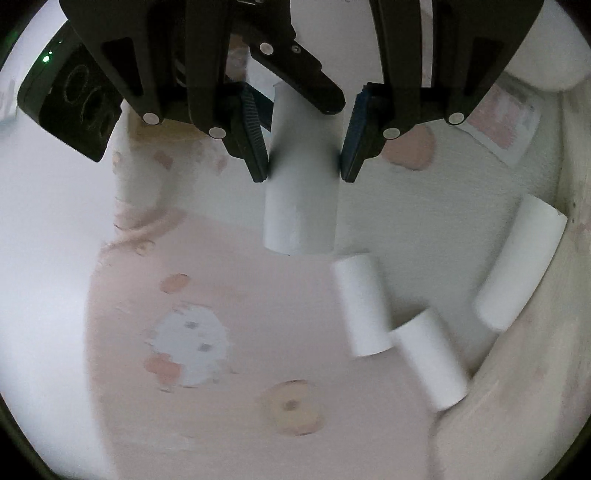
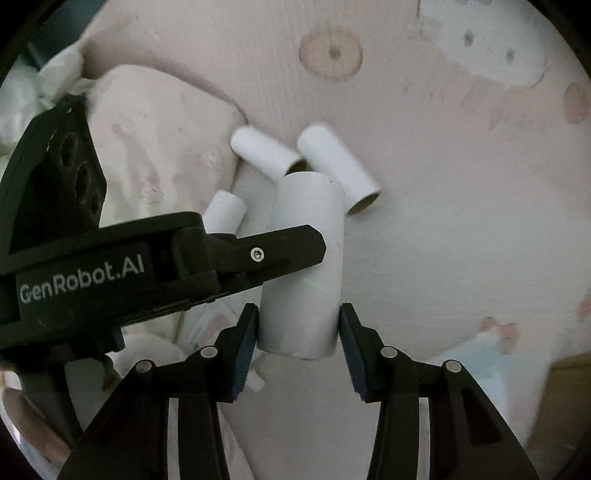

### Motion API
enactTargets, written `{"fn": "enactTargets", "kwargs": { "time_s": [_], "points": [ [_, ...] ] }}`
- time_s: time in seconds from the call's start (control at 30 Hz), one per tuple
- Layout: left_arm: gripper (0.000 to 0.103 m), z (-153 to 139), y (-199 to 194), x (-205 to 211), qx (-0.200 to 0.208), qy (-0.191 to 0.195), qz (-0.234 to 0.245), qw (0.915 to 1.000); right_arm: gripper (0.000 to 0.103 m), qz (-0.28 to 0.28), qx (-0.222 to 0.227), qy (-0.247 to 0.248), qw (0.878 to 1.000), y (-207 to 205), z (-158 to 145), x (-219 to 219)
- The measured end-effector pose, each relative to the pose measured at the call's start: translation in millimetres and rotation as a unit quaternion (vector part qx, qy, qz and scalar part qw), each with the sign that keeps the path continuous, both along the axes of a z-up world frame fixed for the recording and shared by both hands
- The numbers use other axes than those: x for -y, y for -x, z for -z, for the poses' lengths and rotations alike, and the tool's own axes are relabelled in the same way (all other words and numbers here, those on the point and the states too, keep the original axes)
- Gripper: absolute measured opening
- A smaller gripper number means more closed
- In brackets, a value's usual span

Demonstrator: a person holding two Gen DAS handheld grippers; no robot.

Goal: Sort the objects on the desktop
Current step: 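Grasp a white tube with the left gripper while the right gripper grasps another, then carry both held tubes over the cardboard box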

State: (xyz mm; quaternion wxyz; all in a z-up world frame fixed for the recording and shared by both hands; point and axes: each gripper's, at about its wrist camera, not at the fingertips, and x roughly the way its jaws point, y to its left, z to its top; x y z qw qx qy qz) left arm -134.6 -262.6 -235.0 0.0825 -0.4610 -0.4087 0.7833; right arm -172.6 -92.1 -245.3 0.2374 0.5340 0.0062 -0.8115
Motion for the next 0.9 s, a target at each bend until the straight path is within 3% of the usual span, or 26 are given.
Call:
{"fn": "enactTargets", "kwargs": {
  "time_s": [0.2, 0.33, 0.43, 0.7, 0.9],
  "points": [
    [0.045, -67.3, -8.6, -49.1, -0.044, 0.051, 0.035, 0.9971, 0.042, 0.022, -0.054, 0.012, 0.998, -35.0, -51.0, -43.0],
    [0.045, -112.4, -14.7, -97.4, -0.066, 0.118, 0.071, 0.9882, 0.042, 0.035, -0.094, 0.016, 0.995, -50.6, -85.2, -74.9],
    [0.045, -137.4, -20.5, -127.1, -0.088, 0.140, 0.083, 0.9827, 0.042, 0.051, -0.110, 0.031, 0.992, -62.5, -104.5, -99.6],
    [0.045, -183.1, -33.4, -208.1, -0.135, 0.162, 0.131, 0.9687, 0.042, 0.092, -0.154, 0.044, 0.983, -91.1, -151.6, -165.4],
    [0.045, -194.0, -30.6, -267.4, -0.145, 0.177, 0.177, 0.9573, 0.042, 0.118, -0.169, 0.034, 0.978, -109.2, -167.9, -217.9]
  ]
}}
